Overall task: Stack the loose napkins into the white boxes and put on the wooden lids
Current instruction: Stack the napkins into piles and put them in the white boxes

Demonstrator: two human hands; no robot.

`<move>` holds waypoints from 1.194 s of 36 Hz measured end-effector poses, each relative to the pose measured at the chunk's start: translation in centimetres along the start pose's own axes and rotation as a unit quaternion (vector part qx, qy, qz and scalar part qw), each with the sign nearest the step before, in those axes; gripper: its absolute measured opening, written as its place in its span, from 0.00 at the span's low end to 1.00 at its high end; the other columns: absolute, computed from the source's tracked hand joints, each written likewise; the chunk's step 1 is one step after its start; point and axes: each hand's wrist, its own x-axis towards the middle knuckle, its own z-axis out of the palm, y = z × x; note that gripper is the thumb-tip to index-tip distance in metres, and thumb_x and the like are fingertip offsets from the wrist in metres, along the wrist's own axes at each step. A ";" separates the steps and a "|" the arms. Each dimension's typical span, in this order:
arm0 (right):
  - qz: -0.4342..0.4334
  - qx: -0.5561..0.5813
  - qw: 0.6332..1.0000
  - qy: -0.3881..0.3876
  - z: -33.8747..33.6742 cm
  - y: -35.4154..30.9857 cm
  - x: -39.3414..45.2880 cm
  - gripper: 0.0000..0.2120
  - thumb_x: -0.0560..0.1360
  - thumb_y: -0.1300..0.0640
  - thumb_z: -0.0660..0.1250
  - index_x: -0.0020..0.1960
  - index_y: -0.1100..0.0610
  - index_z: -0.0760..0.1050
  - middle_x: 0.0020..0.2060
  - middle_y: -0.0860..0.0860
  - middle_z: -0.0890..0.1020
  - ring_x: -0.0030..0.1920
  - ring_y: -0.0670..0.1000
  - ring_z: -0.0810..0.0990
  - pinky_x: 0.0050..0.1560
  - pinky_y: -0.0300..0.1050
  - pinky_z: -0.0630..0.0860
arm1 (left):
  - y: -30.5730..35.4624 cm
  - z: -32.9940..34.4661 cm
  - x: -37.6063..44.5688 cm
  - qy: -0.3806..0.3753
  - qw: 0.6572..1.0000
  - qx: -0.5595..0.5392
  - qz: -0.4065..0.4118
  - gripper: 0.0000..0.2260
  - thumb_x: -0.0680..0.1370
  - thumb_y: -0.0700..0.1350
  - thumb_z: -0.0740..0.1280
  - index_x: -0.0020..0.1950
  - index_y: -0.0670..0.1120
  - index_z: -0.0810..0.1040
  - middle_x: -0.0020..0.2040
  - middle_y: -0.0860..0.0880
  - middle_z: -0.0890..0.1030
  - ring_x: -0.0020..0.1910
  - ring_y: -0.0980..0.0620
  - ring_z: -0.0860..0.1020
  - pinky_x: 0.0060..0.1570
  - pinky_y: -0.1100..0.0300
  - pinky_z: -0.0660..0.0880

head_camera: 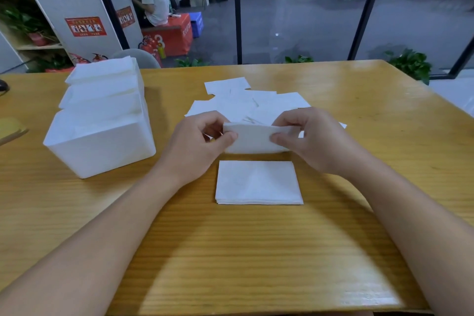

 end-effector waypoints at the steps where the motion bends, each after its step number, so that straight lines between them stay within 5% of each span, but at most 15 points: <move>1: -0.001 -0.002 1.000 0.002 0.0 -0.1 0.0 0.03 0.80 0.50 0.75 0.47 0.46 0.84 0.41 0.43 0.84 0.47 0.45 0.80 0.48 0.46 0.76 | 0.2 0.0 -0.1 -0.006 1.000 0.011 0.003 0.02 0.81 0.48 0.77 0.52 0.53 0.86 0.46 0.53 0.85 0.46 0.51 0.81 0.46 0.53 0.77; 4: 0.000 -0.007 1.000 -0.006 0.4 -0.2 -0.2 0.03 0.80 0.49 0.75 0.48 0.44 0.84 0.40 0.42 0.83 0.46 0.43 0.79 0.44 0.42 0.74 | 0.6 0.3 -0.3 -0.004 0.997 0.074 0.018 0.08 0.80 0.53 0.77 0.59 0.60 0.86 0.50 0.58 0.84 0.47 0.56 0.77 0.44 0.68 0.69; 7: -0.005 -0.005 1.000 -0.014 0.5 -0.3 -0.2 0.04 0.81 0.48 0.74 0.46 0.43 0.84 0.39 0.43 0.83 0.44 0.45 0.79 0.42 0.43 0.74 | 0.8 0.6 -0.3 0.007 0.998 0.056 0.026 0.04 0.82 0.50 0.76 0.56 0.57 0.88 0.47 0.60 0.84 0.46 0.58 0.78 0.44 0.72 0.69; 15: -0.004 0.037 0.999 0.003 -0.6 -0.6 -0.2 0.06 0.83 0.47 0.72 0.49 0.45 0.87 0.44 0.45 0.85 0.43 0.53 0.80 0.43 0.50 0.76 | 0.8 0.4 -0.3 0.029 0.998 0.039 0.036 0.04 0.85 0.50 0.73 0.53 0.54 0.87 0.44 0.55 0.83 0.47 0.55 0.77 0.46 0.63 0.68; 20: -0.007 0.133 0.991 0.003 -2.5 -2.0 -0.4 0.07 0.83 0.54 0.74 0.47 0.53 0.87 0.38 0.61 0.83 0.33 0.55 0.78 0.33 0.49 0.72 | 1.7 -0.1 -0.1 0.063 0.996 -0.016 0.067 0.06 0.86 0.47 0.71 0.51 0.51 0.86 0.42 0.47 0.83 0.41 0.44 0.76 0.43 0.49 0.73; 23: 0.048 0.111 0.990 -0.068 -3.3 -2.1 -0.7 0.09 0.82 0.52 0.74 0.47 0.56 0.85 0.31 0.60 0.80 0.30 0.52 0.75 0.30 0.43 0.67 | 1.5 -0.5 0.1 0.019 0.999 -0.028 0.036 0.06 0.85 0.48 0.72 0.50 0.50 0.86 0.38 0.42 0.79 0.38 0.37 0.72 0.39 0.45 0.70; 27: 0.123 0.063 0.976 -0.168 -3.0 -1.7 -0.9 0.08 0.80 0.50 0.76 0.47 0.54 0.84 0.28 0.56 0.80 0.29 0.52 0.73 0.35 0.45 0.69 | 0.9 -0.4 -0.1 -0.112 0.992 0.022 -0.058 0.04 0.84 0.52 0.73 0.53 0.54 0.85 0.31 0.48 0.69 0.32 0.50 0.64 0.39 0.54 0.64; 31: 0.144 0.043 0.965 -0.214 -2.5 -1.8 -1.1 0.07 0.80 0.50 0.76 0.48 0.54 0.82 0.28 0.55 0.82 0.28 0.51 0.74 0.35 0.44 0.72 | 0.8 -0.2 -0.4 -0.157 0.983 0.063 -0.073 0.02 0.84 0.52 0.72 0.54 0.58 0.84 0.29 0.54 0.68 0.31 0.55 0.66 0.39 0.55 0.66; 38: 0.129 -0.002 0.966 -0.222 -1.6 -1.7 -1.0 0.08 0.79 0.50 0.77 0.51 0.53 0.81 0.34 0.52 0.87 0.28 0.49 0.77 0.35 0.43 0.72 | 0.5 -0.3 -0.4 -0.184 0.976 0.099 -0.060 0.02 0.84 0.52 0.73 0.55 0.59 0.84 0.31 0.54 0.71 0.31 0.56 0.68 0.34 0.66 0.66; 43: 0.119 -0.055 0.976 -0.175 -1.7 -1.1 -0.6 0.11 0.76 0.42 0.78 0.47 0.48 0.81 0.31 0.47 0.85 0.27 0.43 0.75 0.31 0.39 0.69 | 0.3 -0.6 -0.4 -0.188 0.972 0.121 -0.067 0.02 0.83 0.52 0.73 0.55 0.59 0.84 0.31 0.55 0.72 0.31 0.58 0.70 0.35 0.69 0.68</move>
